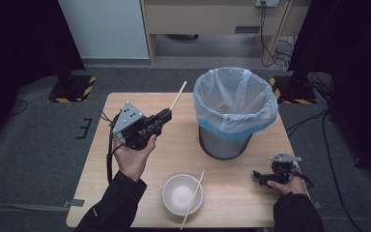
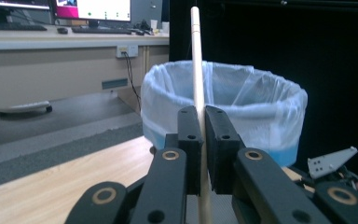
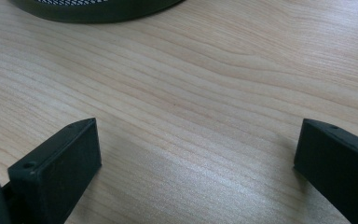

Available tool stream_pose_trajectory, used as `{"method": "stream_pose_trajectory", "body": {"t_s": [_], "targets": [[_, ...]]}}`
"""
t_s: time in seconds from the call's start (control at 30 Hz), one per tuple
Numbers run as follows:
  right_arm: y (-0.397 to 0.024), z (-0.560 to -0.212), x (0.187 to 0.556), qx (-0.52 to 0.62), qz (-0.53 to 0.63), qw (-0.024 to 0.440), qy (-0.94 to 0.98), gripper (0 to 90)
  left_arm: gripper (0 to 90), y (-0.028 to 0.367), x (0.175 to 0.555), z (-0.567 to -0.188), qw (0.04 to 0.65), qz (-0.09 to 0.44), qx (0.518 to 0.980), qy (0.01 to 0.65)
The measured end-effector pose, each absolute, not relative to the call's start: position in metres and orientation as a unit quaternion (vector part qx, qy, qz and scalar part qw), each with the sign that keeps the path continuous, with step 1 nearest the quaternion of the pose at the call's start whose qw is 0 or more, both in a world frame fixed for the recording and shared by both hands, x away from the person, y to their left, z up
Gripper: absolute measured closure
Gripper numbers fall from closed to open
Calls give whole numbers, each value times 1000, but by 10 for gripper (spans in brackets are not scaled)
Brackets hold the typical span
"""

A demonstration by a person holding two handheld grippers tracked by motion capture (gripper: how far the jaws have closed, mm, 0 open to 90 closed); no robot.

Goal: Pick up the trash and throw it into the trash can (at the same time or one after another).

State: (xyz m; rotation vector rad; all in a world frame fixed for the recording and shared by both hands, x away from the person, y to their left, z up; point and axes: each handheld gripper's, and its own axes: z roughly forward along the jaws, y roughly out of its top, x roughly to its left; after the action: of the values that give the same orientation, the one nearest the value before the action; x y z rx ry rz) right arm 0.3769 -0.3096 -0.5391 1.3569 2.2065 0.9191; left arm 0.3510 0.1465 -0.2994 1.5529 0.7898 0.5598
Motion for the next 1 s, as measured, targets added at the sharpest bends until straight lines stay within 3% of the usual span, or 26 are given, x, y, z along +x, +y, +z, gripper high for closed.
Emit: {"method": "stream_pose_trajectory", "body": {"t_s": [1.0], "targets": [[-310, -539, 377, 484, 329, 197, 787, 7, 852, 97, 395, -244, 641, 272, 645, 314]]}}
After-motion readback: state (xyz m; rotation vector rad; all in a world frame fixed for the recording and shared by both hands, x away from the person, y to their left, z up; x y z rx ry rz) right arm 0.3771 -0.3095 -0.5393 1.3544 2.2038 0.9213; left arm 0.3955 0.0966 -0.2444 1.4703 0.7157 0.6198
